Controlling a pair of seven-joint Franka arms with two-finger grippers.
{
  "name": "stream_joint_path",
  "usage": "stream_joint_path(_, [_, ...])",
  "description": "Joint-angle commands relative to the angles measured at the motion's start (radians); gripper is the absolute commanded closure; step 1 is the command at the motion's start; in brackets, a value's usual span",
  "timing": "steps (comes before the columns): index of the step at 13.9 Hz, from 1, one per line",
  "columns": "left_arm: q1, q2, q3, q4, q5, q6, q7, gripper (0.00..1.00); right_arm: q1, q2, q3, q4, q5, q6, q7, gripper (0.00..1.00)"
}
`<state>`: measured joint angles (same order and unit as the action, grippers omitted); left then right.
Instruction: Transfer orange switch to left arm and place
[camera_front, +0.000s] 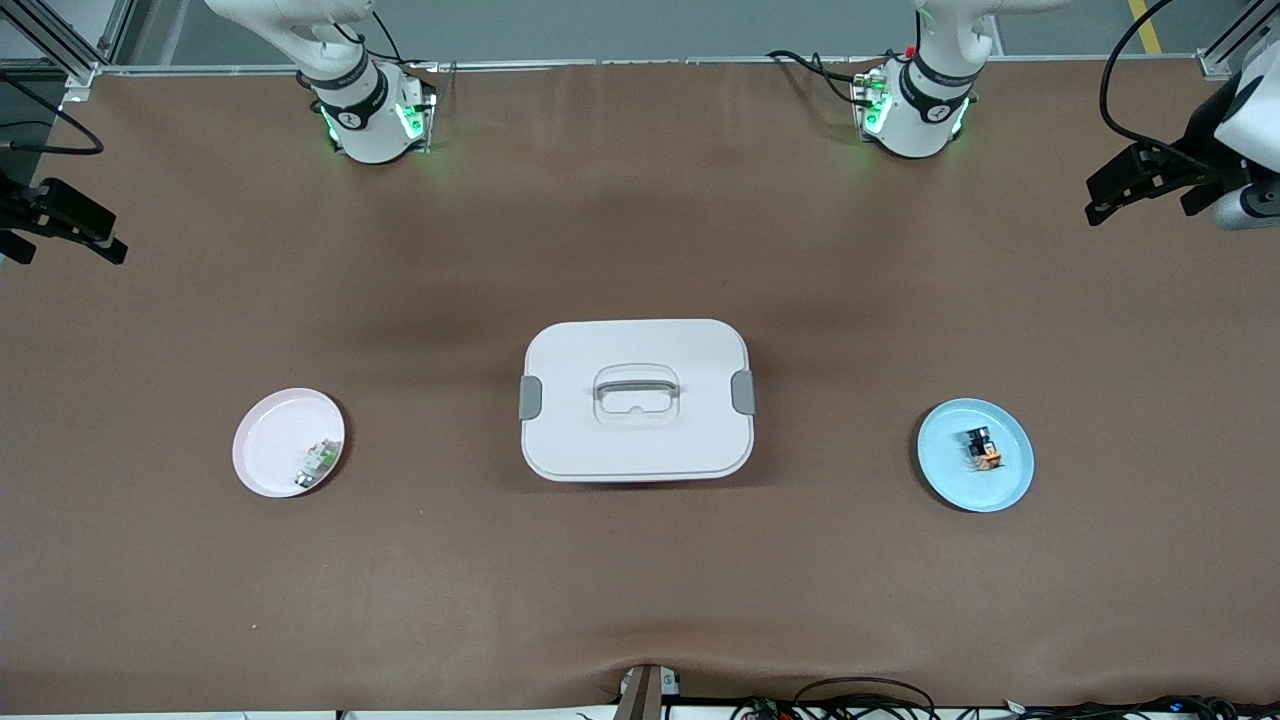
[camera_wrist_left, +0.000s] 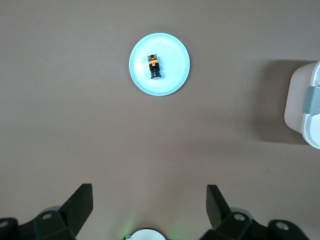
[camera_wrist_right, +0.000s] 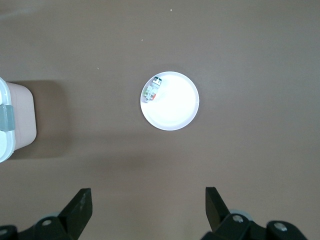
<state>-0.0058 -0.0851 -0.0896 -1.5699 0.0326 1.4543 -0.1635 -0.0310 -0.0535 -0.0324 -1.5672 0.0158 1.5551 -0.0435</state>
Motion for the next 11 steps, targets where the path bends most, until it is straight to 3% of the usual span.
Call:
stream_joint_path(1, [0.003, -0.004, -0.002, 0.004, -0.014, -0.014, 0.015, 0.00, -0.017, -0.019, 0.012, -0.010, -0.016, -0.010, 0.002, 0.00])
stream_joint_path(11, [0.001, 0.011, -0.002, 0.025, -0.008, -0.014, 0.012, 0.00, -0.017, -0.019, 0.012, -0.010, -0.016, -0.009, 0.002, 0.00])
